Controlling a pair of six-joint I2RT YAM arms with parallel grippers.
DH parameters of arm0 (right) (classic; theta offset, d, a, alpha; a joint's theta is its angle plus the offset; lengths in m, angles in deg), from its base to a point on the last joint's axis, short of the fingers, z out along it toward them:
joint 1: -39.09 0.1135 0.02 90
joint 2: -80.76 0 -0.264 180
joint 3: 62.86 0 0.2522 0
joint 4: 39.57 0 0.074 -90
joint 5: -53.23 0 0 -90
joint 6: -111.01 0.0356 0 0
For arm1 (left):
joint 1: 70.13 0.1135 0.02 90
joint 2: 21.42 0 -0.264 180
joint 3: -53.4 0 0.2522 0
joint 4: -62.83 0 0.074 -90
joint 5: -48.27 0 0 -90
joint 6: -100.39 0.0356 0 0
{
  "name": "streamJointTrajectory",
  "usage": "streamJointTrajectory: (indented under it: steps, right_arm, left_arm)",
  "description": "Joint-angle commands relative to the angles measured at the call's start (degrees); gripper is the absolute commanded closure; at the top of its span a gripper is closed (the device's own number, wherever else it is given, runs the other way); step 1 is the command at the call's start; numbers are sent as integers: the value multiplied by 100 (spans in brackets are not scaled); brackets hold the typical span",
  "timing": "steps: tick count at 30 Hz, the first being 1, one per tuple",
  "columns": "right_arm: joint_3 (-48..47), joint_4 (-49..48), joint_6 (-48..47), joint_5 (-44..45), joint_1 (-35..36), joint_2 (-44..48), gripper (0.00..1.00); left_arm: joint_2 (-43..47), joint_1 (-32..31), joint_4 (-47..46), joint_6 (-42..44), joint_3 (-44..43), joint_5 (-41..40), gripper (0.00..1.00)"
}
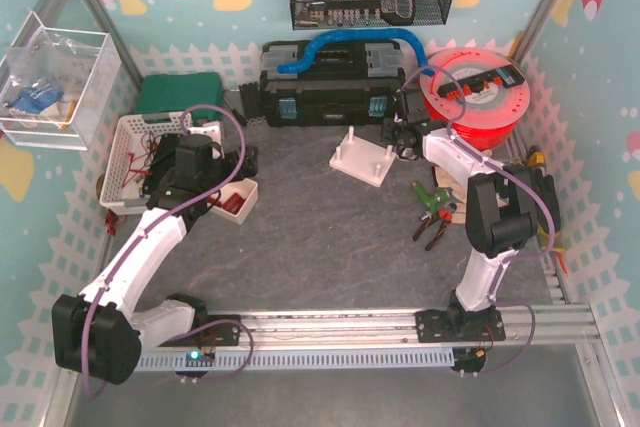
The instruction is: Install the large spring
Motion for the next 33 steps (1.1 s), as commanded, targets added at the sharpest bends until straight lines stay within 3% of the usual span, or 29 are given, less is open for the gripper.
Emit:
streamJointTrajectory:
  steps: [1, 25, 33]
  right_arm:
    - [-122, 124, -81, 20, -27, 6, 100]
    - [294, 187, -128, 24, -26, 372, 100]
    - [88, -13, -257, 45, -27, -178, 99]
  left_arm:
    - [18, 40, 92, 22, -134, 1, 1]
    - [38, 28, 91, -25, -91, 18, 1]
    - [-7, -13, 138, -23, -157, 66, 1]
